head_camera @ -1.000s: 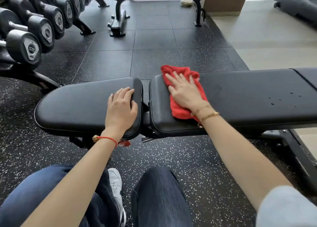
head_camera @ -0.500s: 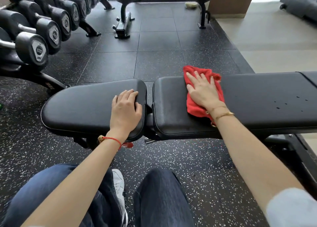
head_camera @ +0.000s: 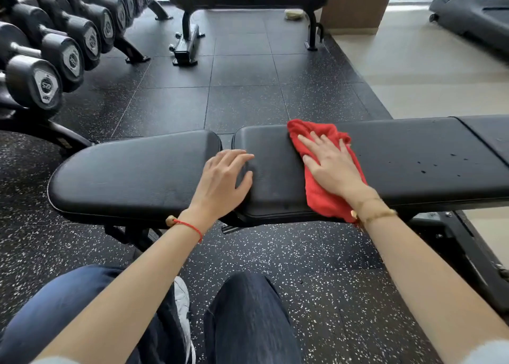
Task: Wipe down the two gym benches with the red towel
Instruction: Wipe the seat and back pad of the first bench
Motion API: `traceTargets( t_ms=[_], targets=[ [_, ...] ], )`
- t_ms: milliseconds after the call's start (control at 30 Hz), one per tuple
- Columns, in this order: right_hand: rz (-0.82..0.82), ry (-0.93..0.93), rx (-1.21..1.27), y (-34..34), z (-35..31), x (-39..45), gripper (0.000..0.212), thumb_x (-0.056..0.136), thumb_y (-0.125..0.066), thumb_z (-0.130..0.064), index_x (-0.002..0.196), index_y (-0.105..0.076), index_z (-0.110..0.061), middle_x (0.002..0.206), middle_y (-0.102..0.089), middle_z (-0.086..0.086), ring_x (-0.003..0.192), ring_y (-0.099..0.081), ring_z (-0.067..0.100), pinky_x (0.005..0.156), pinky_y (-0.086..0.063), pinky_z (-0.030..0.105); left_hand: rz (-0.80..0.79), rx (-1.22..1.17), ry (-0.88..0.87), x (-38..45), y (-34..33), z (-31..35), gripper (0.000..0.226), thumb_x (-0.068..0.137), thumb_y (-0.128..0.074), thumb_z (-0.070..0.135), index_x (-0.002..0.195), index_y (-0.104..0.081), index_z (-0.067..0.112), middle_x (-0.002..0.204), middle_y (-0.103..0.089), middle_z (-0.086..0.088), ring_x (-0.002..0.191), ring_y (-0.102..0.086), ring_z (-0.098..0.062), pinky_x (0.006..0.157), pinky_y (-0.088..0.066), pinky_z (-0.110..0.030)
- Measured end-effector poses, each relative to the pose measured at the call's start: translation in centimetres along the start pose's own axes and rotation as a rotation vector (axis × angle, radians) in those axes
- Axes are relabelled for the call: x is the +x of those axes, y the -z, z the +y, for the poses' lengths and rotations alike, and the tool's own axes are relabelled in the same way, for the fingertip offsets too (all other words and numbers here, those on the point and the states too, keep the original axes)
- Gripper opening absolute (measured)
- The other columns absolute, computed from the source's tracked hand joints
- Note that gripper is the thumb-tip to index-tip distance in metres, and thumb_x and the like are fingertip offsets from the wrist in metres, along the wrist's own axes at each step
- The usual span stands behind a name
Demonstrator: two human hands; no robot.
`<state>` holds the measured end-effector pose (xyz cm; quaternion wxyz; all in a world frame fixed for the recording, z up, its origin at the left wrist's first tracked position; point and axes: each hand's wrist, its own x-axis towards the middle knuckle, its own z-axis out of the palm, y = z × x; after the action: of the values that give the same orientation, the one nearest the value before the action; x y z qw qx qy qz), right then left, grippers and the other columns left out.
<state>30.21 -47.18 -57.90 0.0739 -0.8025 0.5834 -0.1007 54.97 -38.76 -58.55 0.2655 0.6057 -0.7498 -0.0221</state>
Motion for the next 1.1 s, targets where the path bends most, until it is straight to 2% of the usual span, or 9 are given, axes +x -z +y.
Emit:
traceTargets(
  t_ms=[67,167,300,433,567,700,833,1000,1100],
  targets=[
    [-0.004,-0.101,-0.016,0.0,0.0,2.1,0.053,0.101,-0.035,-0.038,0.153,-0.022,-0.038,0.164,-0.013,-0.002,0.151,-0.012,0.02,0.121,0.003,0.047,-0.059,0.026,-0.017,0.0,-0.5,0.3,0.038,0.095,-0.053,0.029,0.131,-0.057,0.02,0.137,-0.054,0.002,0.132,-0.045,-0.02,0.111,-0.035,-0.04],
    [-0.015,-0.113,-0.026,-0.4,-1.5,3.0,0.054,0.101,-0.034,-0.038,0.153,-0.021,-0.038,0.164,-0.01,-0.001,0.151,-0.009,0.022,0.121,0.004,0.048,-0.064,0.028,-0.002,-0.1,-0.6,0.3,0.039,0.095,-0.054,0.03,0.132,-0.056,0.021,0.138,-0.052,0.002,0.132,-0.044,-0.02,0.109,-0.035,-0.041],
    [-0.005,0.08,0.011,-1.0,-3.6,-0.2,0.053,0.1,-0.038,-0.038,0.151,-0.024,-0.041,0.163,-0.015,-0.006,0.151,-0.012,0.018,0.121,0.003,0.045,-0.052,0.02,-0.005,-0.1,-0.7,0.4,0.038,0.094,-0.055,0.028,0.131,-0.057,0.019,0.137,-0.053,0.001,0.131,-0.046,-0.021,0.107,-0.038,-0.042],
    [0.035,0.205,0.047,-0.5,-1.9,-4.7,0.053,0.1,-0.043,-0.034,0.15,-0.03,-0.04,0.161,-0.023,-0.009,0.149,-0.018,0.016,0.123,-0.001,0.044,-0.049,0.025,-0.019,-0.3,-0.7,0.0,0.038,0.094,-0.055,0.029,0.131,-0.057,0.02,0.136,-0.054,0.002,0.129,-0.048,-0.021,0.106,-0.04,-0.042],
    [0.026,0.05,0.023,0.4,1.6,-3.1,0.051,0.101,-0.042,-0.034,0.15,-0.029,-0.04,0.161,-0.022,-0.007,0.15,-0.017,0.017,0.122,0.002,0.043,-0.052,0.025,-0.015,-0.3,-0.5,-0.1,0.039,0.094,-0.055,0.03,0.132,-0.057,0.021,0.137,-0.054,0.003,0.129,-0.048,-0.021,0.105,-0.039,-0.041],
    [-0.008,-0.15,-0.017,0.3,0.4,2.5,0.052,0.102,-0.034,-0.035,0.152,-0.023,-0.038,0.164,-0.014,-0.002,0.151,-0.012,0.022,0.121,0.003,0.047,-0.052,-0.015,-0.014,0.0,-0.6,-0.3,0.038,0.093,-0.057,0.029,0.13,-0.058,0.02,0.134,-0.055,0.002,0.127,-0.048,-0.021,0.106,-0.04,-0.042],
    [-0.028,-0.062,0.009,-0.9,-3.6,3.1,0.053,0.102,-0.035,-0.035,0.152,-0.022,-0.039,0.164,-0.013,-0.003,0.151,-0.01,0.021,0.121,0.004,0.046,-0.037,-0.042,-0.022,-0.1,-0.8,-0.6,0.038,0.092,-0.058,0.031,0.129,-0.059,0.02,0.134,-0.055,0.002,0.126,-0.048,-0.021,0.104,-0.041,-0.042],
    [0.024,0.12,0.04,-1.3,-4.6,-3.0,0.053,0.101,-0.04,-0.033,0.151,-0.026,-0.041,0.161,-0.021,-0.009,0.15,-0.015,0.015,0.123,0.0,0.043,-0.043,-0.059,-0.013,-0.1,-1.1,-0.9,0.04,0.092,-0.057,0.033,0.13,-0.058,0.02,0.136,-0.054,0.002,0.128,-0.046,-0.021,0.104,-0.042,-0.041],
    [0.039,0.032,0.046,-0.6,-2.0,-4.0,0.052,0.101,-0.042,-0.031,0.15,-0.029,-0.04,0.161,-0.023,-0.009,0.15,-0.017,0.014,0.123,0.0,0.044,-0.056,-0.071,-0.012,-0.1,-1.3,-1.1,0.042,0.094,-0.055,0.035,0.133,-0.057,0.02,0.137,-0.053,0.002,0.13,-0.044,-0.02,0.105,-0.04,-0.04]
  ],
)
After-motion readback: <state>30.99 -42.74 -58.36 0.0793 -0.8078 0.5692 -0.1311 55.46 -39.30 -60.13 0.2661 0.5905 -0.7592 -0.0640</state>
